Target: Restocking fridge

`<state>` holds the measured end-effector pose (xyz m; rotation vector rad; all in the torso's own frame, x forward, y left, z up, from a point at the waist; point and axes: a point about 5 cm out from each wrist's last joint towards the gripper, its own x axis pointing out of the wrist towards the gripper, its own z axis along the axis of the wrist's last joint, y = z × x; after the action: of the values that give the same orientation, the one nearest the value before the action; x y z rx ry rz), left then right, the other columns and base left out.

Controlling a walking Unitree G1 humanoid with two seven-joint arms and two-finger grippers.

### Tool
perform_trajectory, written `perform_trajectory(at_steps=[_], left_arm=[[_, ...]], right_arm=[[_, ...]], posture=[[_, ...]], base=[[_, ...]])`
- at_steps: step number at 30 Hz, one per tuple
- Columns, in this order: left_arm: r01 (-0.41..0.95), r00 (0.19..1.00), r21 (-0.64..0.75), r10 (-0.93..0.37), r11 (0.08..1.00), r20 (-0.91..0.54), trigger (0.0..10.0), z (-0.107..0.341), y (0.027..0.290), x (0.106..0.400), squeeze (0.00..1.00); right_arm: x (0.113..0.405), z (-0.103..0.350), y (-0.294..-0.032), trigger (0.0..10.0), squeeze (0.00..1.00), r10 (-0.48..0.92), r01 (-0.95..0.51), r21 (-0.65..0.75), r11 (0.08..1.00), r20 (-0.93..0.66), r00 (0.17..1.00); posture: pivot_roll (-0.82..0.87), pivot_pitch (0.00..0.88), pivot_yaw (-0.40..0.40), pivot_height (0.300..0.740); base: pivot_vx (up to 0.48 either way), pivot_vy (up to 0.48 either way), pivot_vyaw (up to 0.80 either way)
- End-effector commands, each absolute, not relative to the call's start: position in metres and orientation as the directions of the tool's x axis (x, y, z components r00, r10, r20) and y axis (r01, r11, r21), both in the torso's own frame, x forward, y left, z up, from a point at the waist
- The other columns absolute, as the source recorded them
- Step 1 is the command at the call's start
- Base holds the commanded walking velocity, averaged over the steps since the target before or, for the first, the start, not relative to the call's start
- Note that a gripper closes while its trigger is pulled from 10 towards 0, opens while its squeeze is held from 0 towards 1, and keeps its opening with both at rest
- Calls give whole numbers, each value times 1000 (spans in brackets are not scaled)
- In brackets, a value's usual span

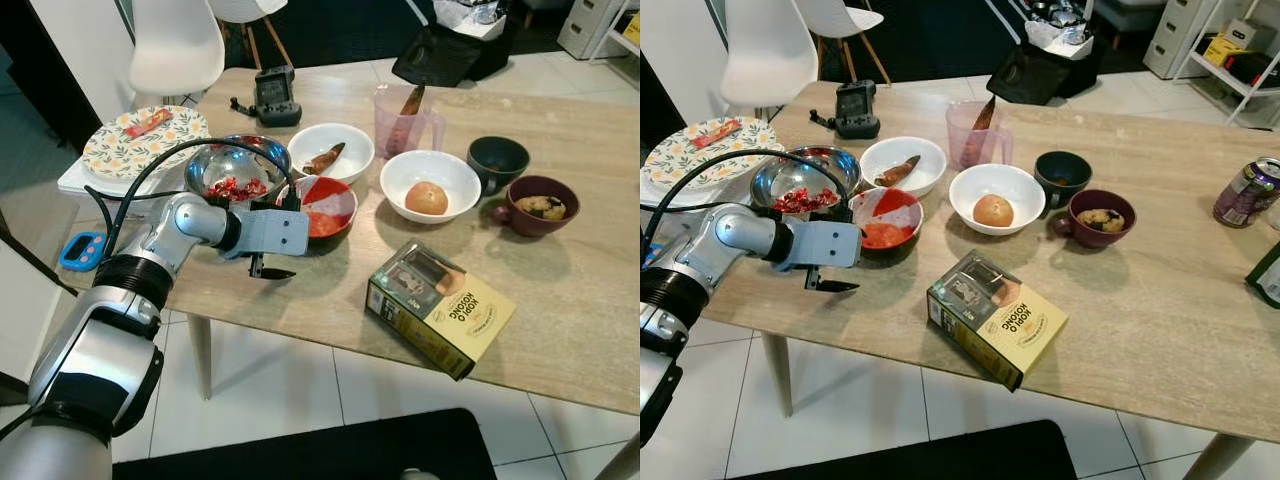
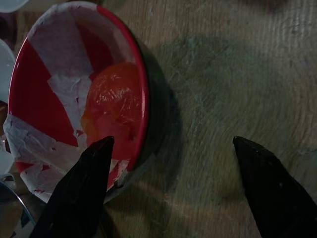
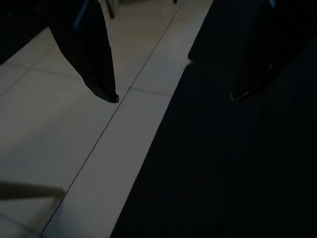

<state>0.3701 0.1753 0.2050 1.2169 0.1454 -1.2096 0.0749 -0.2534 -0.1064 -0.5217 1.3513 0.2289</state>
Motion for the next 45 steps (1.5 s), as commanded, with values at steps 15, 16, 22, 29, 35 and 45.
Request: perform_trajectory(at_steps=[15, 16, 22, 29, 35, 45], left_arm=[[671, 452, 707, -634, -222, -628, 0, 205, 160, 373, 0], [656, 462, 720, -635, -226, -620, 0, 207, 159, 374, 0], [618, 482, 749, -637, -239, -601, 0, 214, 157, 376, 0], [602, 479, 747, -620, -283, -621, 0, 217, 160, 375, 0], [629, 436, 705, -602, -328, -669, 0, 215, 168, 370, 0], [656, 291, 705, -772, -268, -565, 5373, 259, 157, 359, 0]], right_arm=[[62, -109, -249, 10000, 0, -115, -458, -194, 868, -974, 194], [62, -109, -249, 10000, 0, -114, -456, -193, 869, -974, 194], [65, -110, -247, 10000, 0, -110, -454, -191, 870, -974, 200], [71, -109, -244, 10000, 0, -105, -453, -193, 870, -972, 212], [79, -110, -238, 10000, 0, -99, -454, -193, 870, -970, 222], [89, -109, -231, 10000, 0, -95, -454, -195, 870, -968, 232]], posture=[[-124, 163, 5, 740], [-125, 160, 5, 740], [-120, 153, 6, 740], [-110, 135, 10, 740], [-94, 104, 15, 740], [-69, 53, 17, 740]], base=[[0, 0, 0], [0, 0, 0], [0, 0, 0], [0, 0, 0], [0, 0, 0], [0, 0, 0]])
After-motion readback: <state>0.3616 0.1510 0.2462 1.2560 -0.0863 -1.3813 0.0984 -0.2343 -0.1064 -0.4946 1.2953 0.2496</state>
